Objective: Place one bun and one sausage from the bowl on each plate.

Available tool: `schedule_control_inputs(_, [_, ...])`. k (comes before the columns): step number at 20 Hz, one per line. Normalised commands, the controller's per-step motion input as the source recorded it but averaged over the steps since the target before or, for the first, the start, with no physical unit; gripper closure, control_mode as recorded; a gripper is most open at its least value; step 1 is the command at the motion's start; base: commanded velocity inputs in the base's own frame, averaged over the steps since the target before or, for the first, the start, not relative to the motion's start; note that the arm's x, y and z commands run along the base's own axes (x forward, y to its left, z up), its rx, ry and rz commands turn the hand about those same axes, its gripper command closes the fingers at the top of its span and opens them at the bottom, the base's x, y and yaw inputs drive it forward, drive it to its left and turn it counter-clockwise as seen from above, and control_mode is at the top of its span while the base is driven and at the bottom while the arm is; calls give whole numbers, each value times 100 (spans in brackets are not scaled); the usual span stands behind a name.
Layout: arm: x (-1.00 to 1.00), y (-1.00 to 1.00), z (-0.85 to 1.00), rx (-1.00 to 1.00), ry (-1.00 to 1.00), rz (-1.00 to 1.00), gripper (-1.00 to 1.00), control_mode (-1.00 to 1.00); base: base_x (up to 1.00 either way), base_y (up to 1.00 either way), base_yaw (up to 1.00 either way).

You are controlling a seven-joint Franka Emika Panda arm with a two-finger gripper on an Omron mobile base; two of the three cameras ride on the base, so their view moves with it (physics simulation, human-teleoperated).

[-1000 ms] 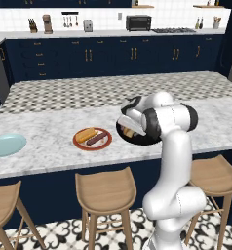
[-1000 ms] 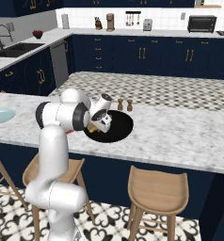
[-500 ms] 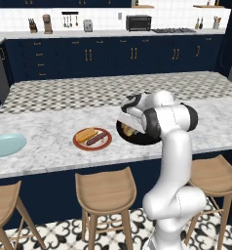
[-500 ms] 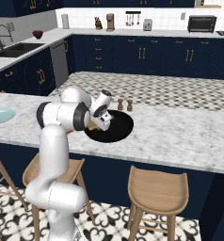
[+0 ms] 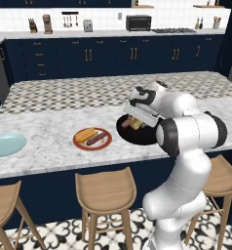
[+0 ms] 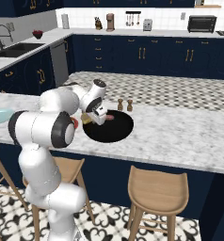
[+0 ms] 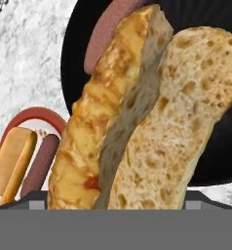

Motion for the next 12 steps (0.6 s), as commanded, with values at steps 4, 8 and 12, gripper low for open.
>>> schedule_control_inputs(4, [-99,6,100,-9,8,-7,100,-100,0,0,0])
schedule_control_inputs(8, [-100,5,98,-7,17,-5,100,-100,0,0,0])
schedule_control_inputs(12, [-100,13,68,-9,21,-6,100,-100,0,0,0])
